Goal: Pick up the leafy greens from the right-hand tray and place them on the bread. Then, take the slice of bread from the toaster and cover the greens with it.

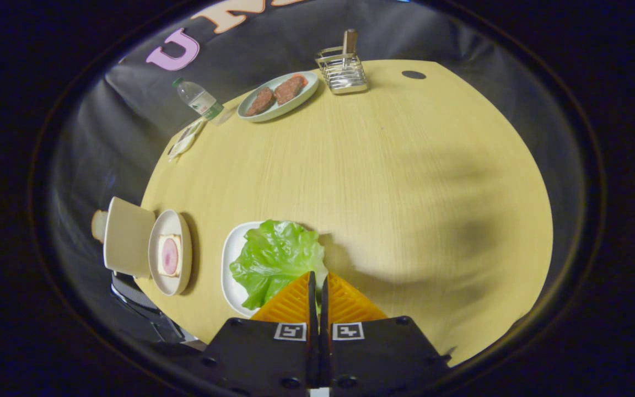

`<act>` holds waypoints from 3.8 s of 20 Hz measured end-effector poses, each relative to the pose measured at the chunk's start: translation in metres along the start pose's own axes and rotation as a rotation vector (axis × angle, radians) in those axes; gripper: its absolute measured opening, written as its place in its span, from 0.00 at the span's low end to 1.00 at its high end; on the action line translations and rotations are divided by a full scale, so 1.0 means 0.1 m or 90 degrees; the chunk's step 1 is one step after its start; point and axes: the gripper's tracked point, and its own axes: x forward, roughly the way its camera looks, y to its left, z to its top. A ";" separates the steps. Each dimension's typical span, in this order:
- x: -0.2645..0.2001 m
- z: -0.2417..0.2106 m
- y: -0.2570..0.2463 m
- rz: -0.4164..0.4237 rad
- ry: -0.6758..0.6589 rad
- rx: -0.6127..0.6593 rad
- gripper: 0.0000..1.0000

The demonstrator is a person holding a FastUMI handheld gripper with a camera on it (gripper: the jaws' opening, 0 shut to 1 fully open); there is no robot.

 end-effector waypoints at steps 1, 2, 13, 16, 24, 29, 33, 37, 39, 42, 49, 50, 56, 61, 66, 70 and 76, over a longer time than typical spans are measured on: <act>-0.03 0.01 0.02 0.004 -0.001 0.007 0.04; -0.05 0.03 0.04 0.011 -0.004 0.016 0.04; -0.58 0.27 0.73 0.082 -0.053 0.005 0.03; -0.71 0.31 1.09 0.112 -0.063 -0.005 0.03; -0.84 0.39 2.36 0.232 -0.064 -0.037 0.03; -0.51 0.12 3.09 0.276 -0.009 -0.076 0.03; -0.34 -0.11 3.58 0.321 0.038 -0.098 0.03; -0.08 -0.31 3.61 0.294 0.076 -0.131 0.04; 0.11 -0.37 3.43 0.239 0.086 -0.147 0.03; 0.41 -0.36 3.00 0.121 0.089 -0.183 0.04; 0.64 -0.36 2.73 0.040 0.083 -0.230 0.05; 0.65 -0.36 2.72 0.034 0.084 -0.236 0.05; 0.64 -0.35 2.68 0.027 0.083 -0.248 0.35; 0.50 -0.28 2.64 0.024 0.057 -0.252 0.82; 0.35 -0.20 2.67 0.014 0.035 -0.258 1.00; 0.32 -0.19 2.73 -0.009 0.035 -0.244 1.00; 0.09 -0.38 3.47 0.091 0.094 -0.134 1.00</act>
